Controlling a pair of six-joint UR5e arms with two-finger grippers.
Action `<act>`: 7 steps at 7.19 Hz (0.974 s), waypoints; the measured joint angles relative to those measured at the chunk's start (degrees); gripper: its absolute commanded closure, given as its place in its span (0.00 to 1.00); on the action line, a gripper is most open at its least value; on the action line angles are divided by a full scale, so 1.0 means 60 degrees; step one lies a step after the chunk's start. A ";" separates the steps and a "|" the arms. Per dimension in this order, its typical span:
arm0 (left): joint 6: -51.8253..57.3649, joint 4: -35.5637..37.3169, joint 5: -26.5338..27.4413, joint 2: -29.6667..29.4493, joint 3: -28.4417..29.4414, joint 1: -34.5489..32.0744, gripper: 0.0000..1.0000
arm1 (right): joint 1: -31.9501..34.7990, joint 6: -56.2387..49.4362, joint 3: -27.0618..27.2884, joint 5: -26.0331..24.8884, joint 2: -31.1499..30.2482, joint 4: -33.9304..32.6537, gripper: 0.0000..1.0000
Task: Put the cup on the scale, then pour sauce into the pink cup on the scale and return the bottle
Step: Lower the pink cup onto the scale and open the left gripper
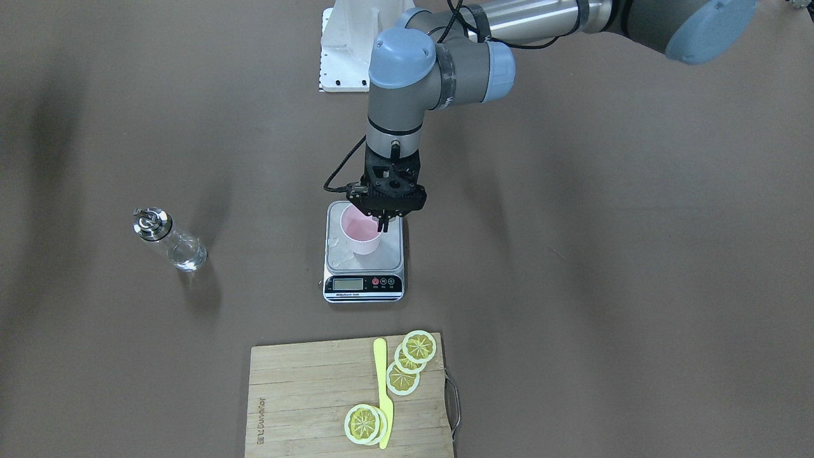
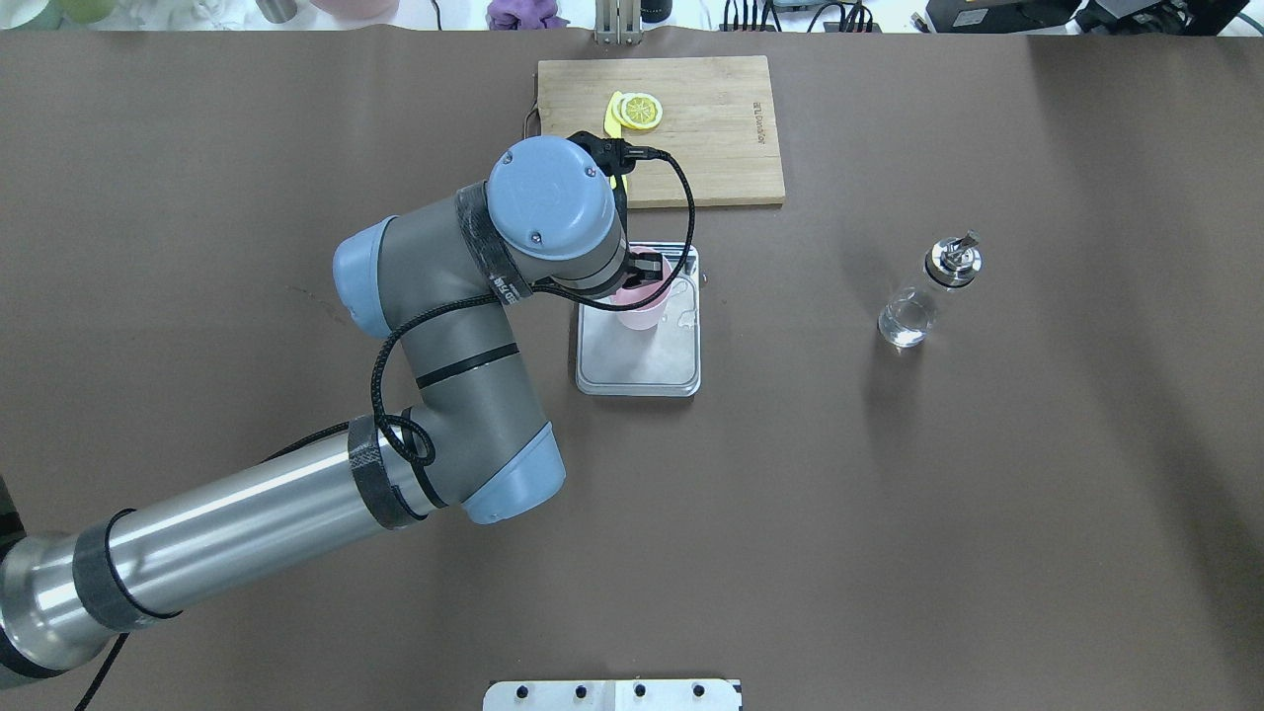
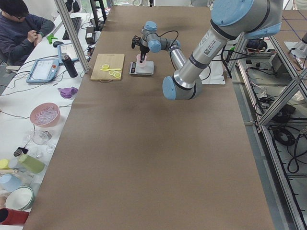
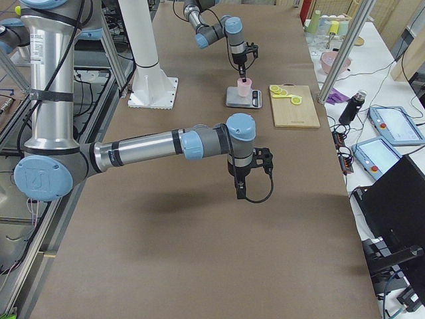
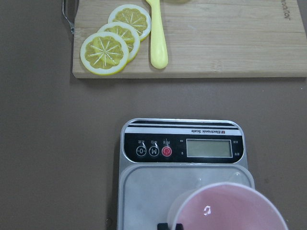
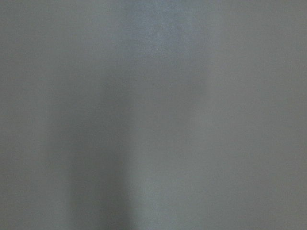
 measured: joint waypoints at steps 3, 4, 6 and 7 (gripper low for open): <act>0.0030 0.0000 0.0022 0.0051 0.0018 0.0002 1.00 | 0.0002 0.0000 0.0016 0.0000 -0.0002 0.0002 0.00; 0.0035 0.0000 0.0027 0.0067 0.0021 0.0002 1.00 | 0.0008 0.0000 0.0023 0.0000 -0.0009 0.0005 0.00; 0.0046 0.0000 0.0036 0.0073 0.0016 0.0002 1.00 | 0.0011 0.0000 0.0028 0.0000 -0.0013 0.0007 0.00; 0.0050 -0.0003 0.0037 0.0069 0.0010 0.0002 0.81 | 0.0006 0.0000 0.0029 -0.0001 -0.0014 0.0006 0.00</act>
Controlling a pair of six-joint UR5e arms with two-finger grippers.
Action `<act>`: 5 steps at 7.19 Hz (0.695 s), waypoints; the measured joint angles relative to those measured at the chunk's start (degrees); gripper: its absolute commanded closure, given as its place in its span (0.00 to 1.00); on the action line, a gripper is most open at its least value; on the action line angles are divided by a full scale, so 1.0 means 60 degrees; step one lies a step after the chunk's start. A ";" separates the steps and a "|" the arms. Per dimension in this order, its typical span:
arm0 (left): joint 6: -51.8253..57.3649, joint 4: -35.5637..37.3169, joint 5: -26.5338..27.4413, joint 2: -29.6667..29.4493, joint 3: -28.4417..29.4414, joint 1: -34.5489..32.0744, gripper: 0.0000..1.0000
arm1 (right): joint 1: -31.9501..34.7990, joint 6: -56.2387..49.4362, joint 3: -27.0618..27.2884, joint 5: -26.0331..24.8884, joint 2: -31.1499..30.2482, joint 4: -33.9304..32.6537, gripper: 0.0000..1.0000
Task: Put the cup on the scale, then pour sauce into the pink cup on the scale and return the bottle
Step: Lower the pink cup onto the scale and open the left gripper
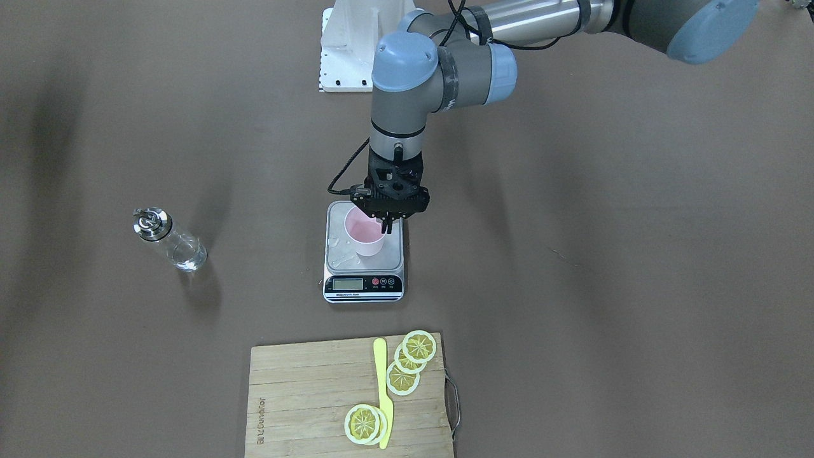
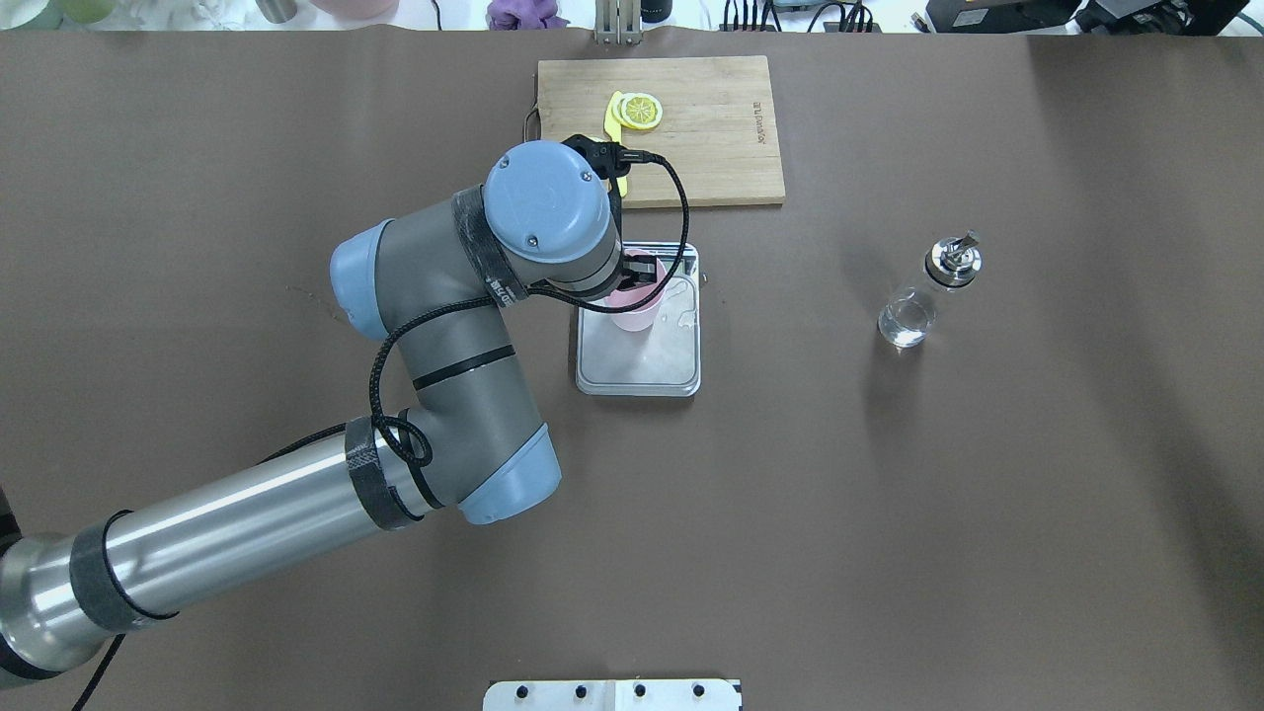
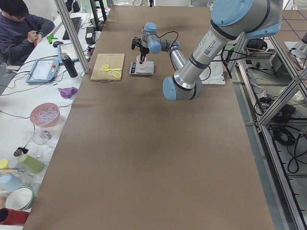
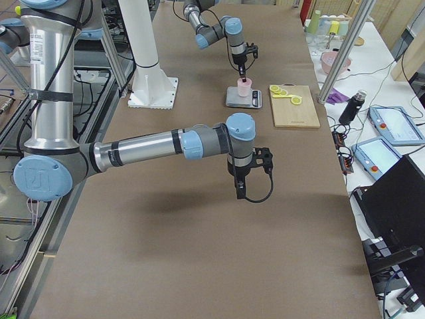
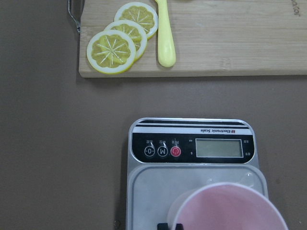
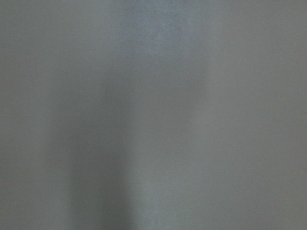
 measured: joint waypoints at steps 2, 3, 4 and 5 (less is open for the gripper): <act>0.0005 -0.0014 -0.0009 -0.0005 -0.0001 0.0010 0.44 | -0.0005 0.0000 0.0001 0.0000 0.0000 0.0000 0.00; 0.0012 -0.0025 -0.0012 -0.0005 -0.0006 0.0012 0.08 | -0.0005 0.0000 0.0000 0.0000 0.0000 0.0000 0.00; 0.0018 -0.0031 -0.0014 -0.0004 -0.0032 0.0014 0.02 | -0.0006 -0.0003 0.0000 0.0000 0.0006 0.0000 0.00; 0.0025 -0.0022 -0.0025 0.0008 -0.0133 0.0013 0.02 | -0.0006 -0.0014 0.0000 0.0000 0.0030 0.0000 0.00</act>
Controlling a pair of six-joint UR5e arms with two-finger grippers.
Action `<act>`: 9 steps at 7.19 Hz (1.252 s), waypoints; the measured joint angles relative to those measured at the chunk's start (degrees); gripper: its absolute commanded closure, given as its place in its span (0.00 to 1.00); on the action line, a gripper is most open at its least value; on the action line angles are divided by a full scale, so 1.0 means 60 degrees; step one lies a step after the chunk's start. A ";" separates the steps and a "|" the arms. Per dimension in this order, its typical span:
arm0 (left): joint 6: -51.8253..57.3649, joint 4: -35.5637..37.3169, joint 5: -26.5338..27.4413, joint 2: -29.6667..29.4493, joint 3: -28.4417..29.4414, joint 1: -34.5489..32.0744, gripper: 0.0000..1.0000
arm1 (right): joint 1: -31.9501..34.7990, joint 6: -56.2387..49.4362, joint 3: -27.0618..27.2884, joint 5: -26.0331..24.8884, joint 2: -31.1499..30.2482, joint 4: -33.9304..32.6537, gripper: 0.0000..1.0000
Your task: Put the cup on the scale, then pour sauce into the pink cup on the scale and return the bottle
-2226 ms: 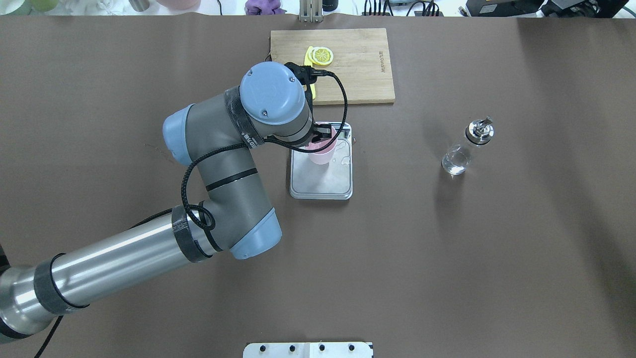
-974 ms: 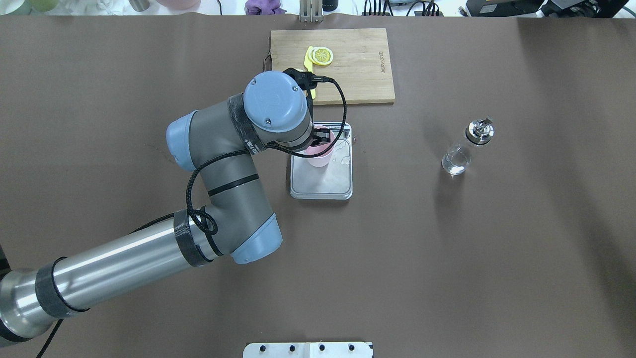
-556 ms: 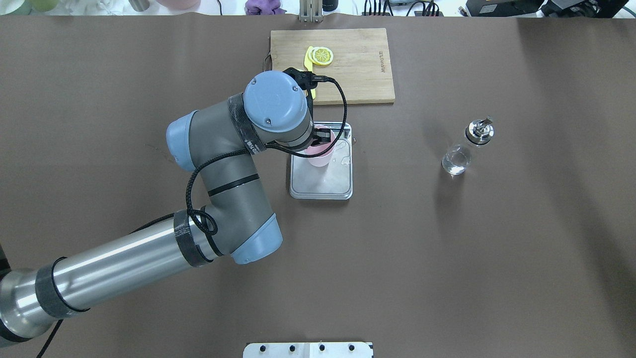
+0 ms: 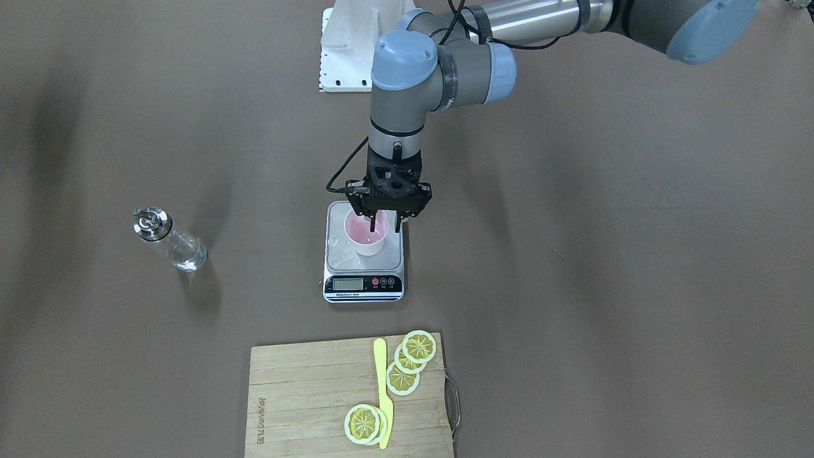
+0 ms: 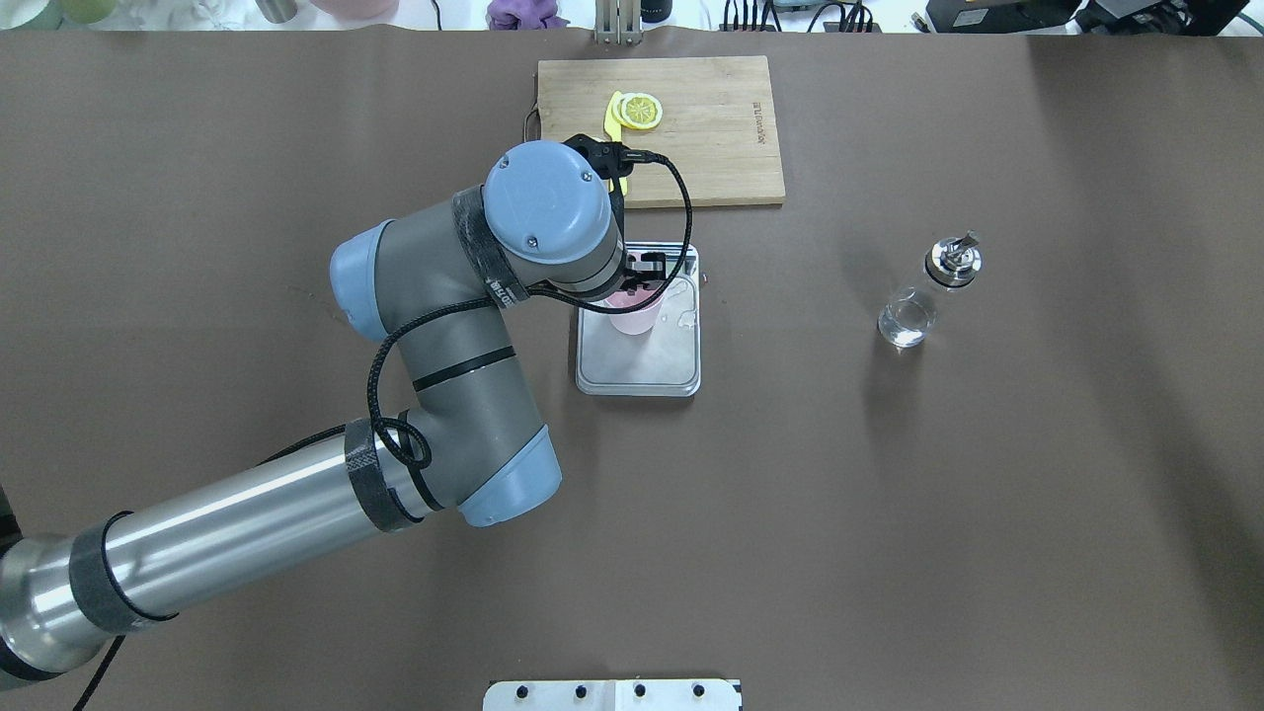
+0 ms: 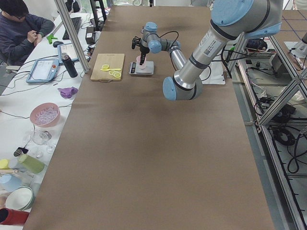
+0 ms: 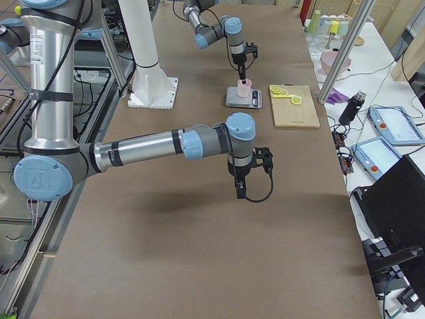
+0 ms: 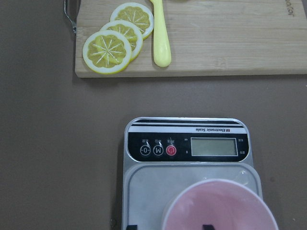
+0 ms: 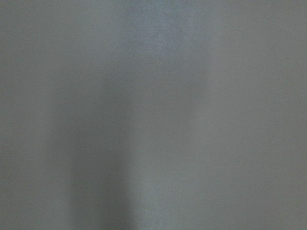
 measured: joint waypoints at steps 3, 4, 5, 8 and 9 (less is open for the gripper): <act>0.0807 0.1243 -0.0318 0.0139 -0.1264 -0.0337 0.02 | -0.0028 -0.0059 0.0016 0.0000 0.0068 0.0131 0.00; 0.1259 0.1725 -0.0815 0.0617 -0.2128 -0.0769 0.02 | -0.0042 -0.0027 0.0003 0.0007 0.0047 0.0506 0.00; 0.1956 0.1988 -0.1548 0.1427 -0.3005 -0.1438 0.02 | -0.0055 0.0001 -0.0002 0.0020 -0.0005 0.0957 0.00; 0.5585 0.2391 -0.3561 0.3615 -0.3869 -0.4291 0.02 | -0.0128 0.0021 0.0012 0.0033 0.0041 0.1745 0.00; 0.6576 0.2444 -0.4196 0.4265 -0.3803 -0.5273 0.02 | -0.0167 0.0019 0.0012 0.0073 0.0056 0.2184 0.00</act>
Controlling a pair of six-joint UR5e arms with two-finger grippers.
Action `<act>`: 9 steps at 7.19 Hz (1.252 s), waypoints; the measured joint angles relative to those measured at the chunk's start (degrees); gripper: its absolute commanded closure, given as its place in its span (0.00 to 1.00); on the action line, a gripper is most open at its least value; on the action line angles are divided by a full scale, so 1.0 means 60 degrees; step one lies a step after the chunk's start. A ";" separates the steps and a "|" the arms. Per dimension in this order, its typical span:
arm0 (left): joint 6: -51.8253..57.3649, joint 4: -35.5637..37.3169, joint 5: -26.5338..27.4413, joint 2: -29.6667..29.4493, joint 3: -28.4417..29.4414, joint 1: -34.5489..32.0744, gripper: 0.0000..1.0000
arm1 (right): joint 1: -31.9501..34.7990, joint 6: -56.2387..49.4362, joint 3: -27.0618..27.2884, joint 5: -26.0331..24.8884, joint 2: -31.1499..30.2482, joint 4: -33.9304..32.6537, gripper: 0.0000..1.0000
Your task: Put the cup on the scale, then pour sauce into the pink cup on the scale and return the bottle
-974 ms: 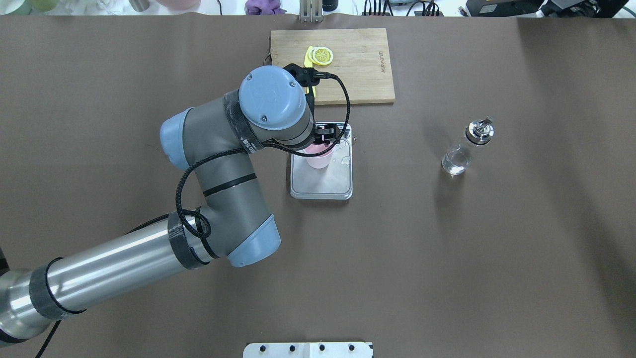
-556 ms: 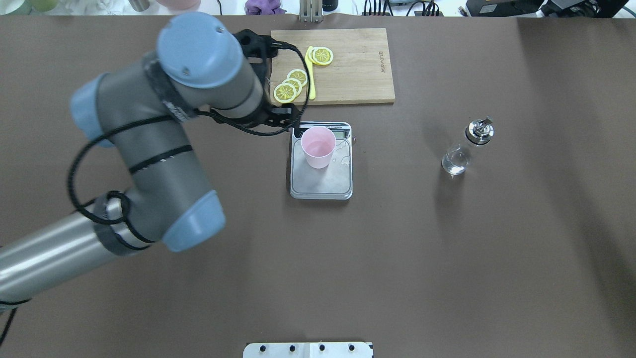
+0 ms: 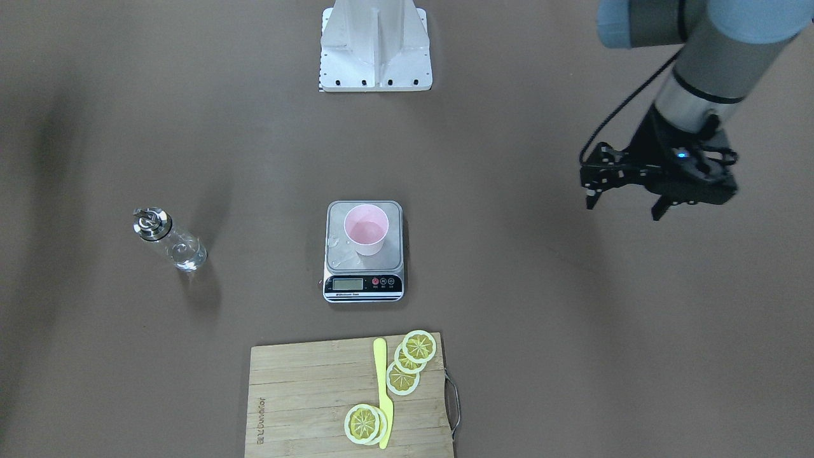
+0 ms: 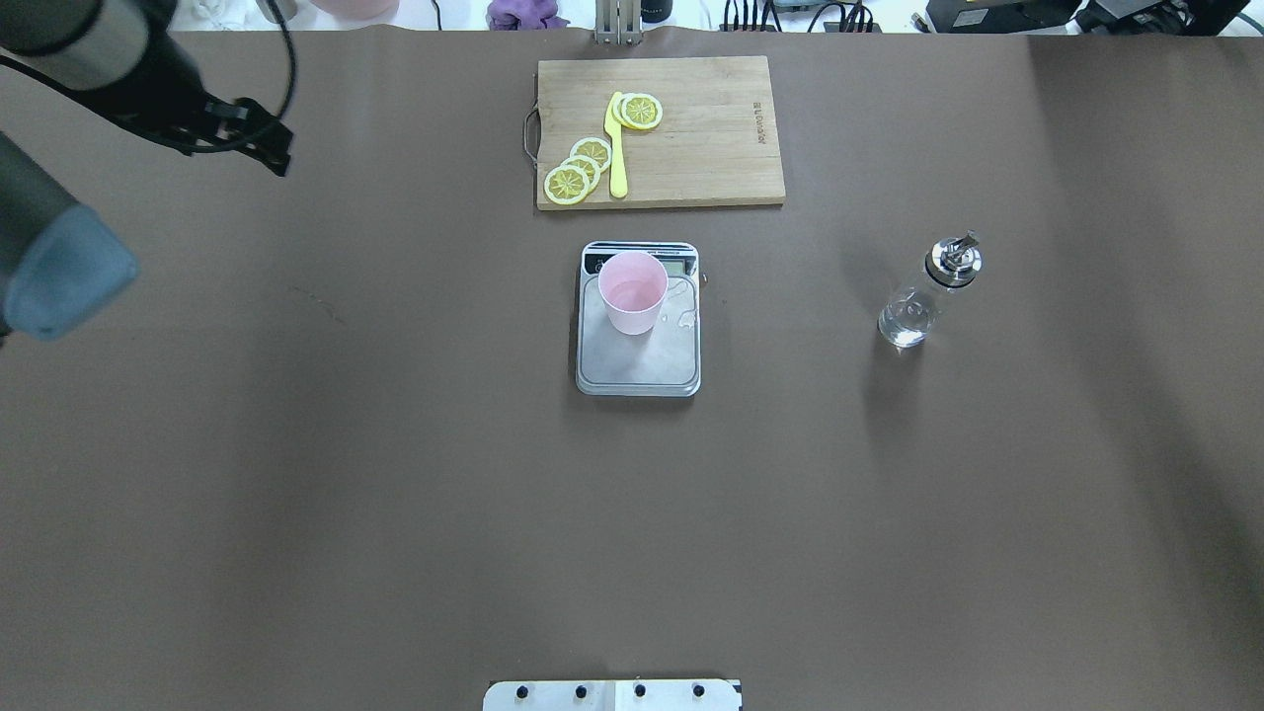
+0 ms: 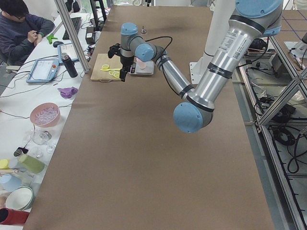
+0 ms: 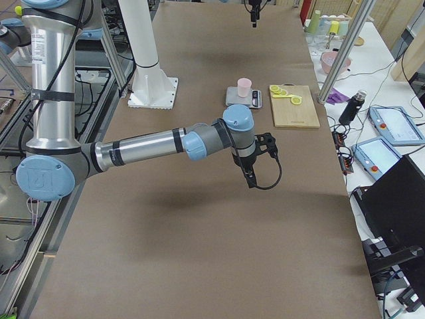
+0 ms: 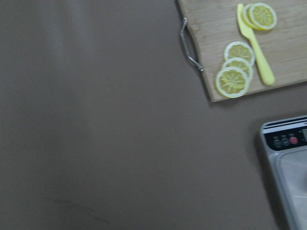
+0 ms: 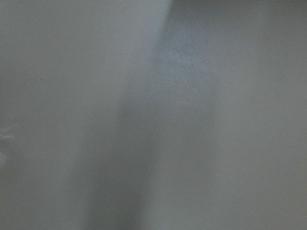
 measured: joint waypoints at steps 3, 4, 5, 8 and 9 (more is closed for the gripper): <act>0.2546 -0.0055 -0.0854 0.1750 0.0598 -0.2218 0.02 | -0.0303 -0.0009 -0.0039 0.0123 -0.0063 0.1549 0.00; 0.4381 0.0001 -0.0642 0.1992 0.1190 -0.2807 0.02 | -0.0400 -0.0037 -0.0044 0.0152 -0.0087 0.1780 0.00; 0.5420 0.0044 -0.0541 0.2140 0.1702 -0.3282 0.02 | -0.0519 -0.0083 -0.0054 0.0162 -0.0103 0.2054 0.01; 0.6787 0.0080 -0.0513 0.2773 0.2160 -0.4072 0.02 | -0.1285 -0.0038 -0.0153 0.0266 -0.0390 0.3991 0.05; 0.7011 0.0070 -0.0643 0.3030 0.2174 -0.4184 0.02 | -0.1515 -0.0006 -0.0244 0.0447 -0.0545 0.4704 0.04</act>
